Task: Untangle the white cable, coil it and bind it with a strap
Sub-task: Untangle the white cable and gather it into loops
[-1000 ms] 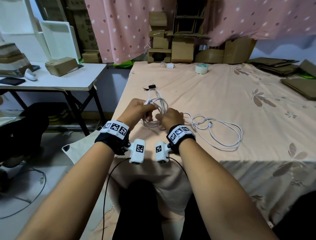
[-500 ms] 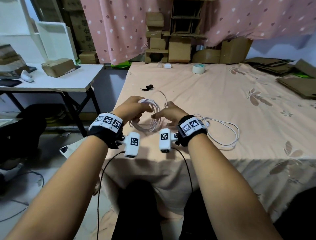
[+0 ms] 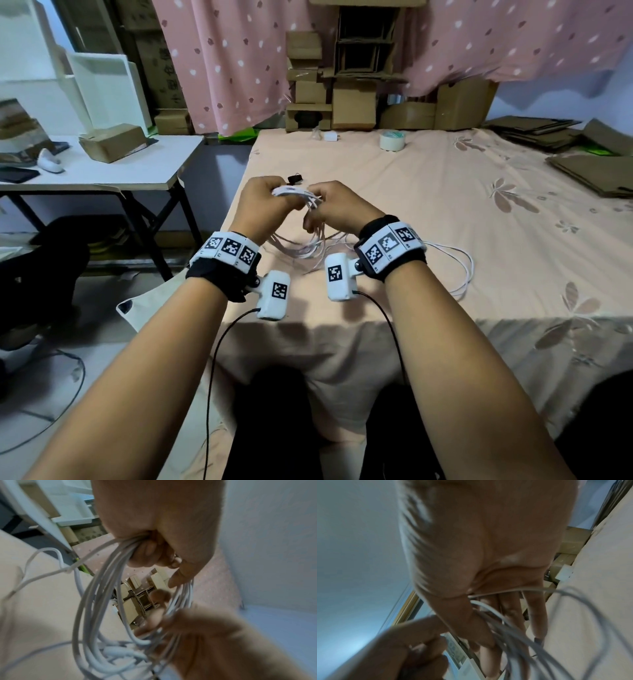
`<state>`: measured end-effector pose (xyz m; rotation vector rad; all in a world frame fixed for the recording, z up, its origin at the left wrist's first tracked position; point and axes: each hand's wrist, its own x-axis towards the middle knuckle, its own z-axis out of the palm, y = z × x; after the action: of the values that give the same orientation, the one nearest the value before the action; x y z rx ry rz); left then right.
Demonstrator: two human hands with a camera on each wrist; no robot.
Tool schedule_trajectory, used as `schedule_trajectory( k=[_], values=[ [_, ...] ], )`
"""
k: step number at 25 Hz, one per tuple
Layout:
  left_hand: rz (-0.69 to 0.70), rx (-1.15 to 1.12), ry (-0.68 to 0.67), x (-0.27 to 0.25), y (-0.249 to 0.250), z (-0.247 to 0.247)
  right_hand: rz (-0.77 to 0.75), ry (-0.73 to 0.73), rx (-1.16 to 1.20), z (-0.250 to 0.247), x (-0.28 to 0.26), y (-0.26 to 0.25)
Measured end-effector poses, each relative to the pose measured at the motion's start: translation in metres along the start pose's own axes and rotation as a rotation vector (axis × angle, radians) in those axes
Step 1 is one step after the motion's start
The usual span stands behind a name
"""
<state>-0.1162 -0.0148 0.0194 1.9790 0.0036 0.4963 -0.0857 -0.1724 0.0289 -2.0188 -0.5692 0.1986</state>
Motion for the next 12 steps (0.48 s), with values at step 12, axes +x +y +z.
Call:
schedule_trajectory(
  k=[12],
  values=[
    [-0.177,0.238,0.083,0.005,-0.026,0.017,-0.007,0.320,-0.865,0.001,0.000,-0.003]
  ],
)
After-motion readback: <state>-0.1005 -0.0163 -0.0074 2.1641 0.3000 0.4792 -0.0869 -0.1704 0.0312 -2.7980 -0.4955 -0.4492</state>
